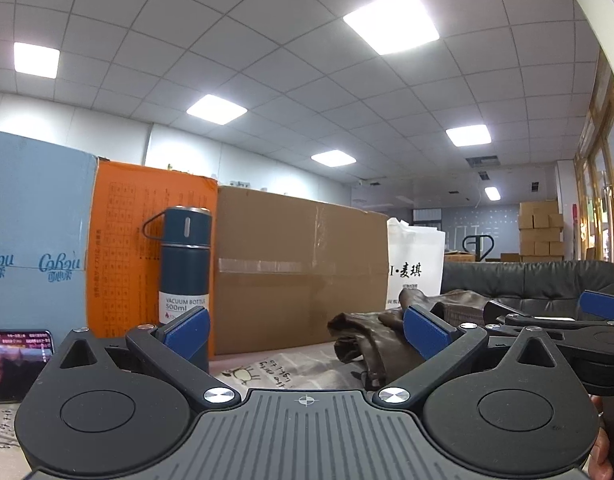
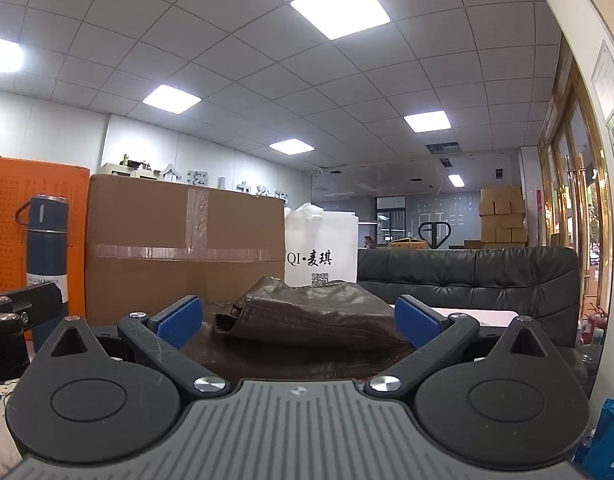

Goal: Fold clothes

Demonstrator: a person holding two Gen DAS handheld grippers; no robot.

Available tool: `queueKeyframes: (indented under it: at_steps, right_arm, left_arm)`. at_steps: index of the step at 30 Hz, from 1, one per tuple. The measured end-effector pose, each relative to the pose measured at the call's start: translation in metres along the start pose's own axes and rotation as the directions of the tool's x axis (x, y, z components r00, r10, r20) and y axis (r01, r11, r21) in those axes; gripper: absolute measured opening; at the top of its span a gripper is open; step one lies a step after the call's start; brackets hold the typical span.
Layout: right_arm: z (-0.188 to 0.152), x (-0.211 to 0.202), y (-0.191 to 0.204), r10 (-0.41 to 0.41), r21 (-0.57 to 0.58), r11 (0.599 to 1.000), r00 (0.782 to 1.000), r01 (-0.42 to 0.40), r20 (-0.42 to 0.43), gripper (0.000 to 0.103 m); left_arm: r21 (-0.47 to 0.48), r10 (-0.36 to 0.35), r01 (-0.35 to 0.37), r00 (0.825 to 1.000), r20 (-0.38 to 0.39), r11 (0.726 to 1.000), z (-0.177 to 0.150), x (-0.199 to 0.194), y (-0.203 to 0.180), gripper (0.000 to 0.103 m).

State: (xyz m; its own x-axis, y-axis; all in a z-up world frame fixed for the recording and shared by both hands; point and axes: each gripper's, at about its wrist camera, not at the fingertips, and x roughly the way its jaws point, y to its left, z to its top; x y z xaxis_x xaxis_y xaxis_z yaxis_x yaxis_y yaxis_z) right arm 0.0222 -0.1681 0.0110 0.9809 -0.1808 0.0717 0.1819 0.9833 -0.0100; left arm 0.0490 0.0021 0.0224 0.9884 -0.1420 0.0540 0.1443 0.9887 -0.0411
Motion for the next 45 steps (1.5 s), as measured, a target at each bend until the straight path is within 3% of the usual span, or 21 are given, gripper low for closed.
queueKeyframes:
  at_steps: [45]
  right_arm:
    - [0.001,-0.014,-0.015,0.057,0.057,0.997,0.998,-0.056,-0.003,0.103]
  left_arm:
    - [0.021,-0.01,0.009,1.0,0.024,1.0,0.0,-0.008,-0.004,0.103]
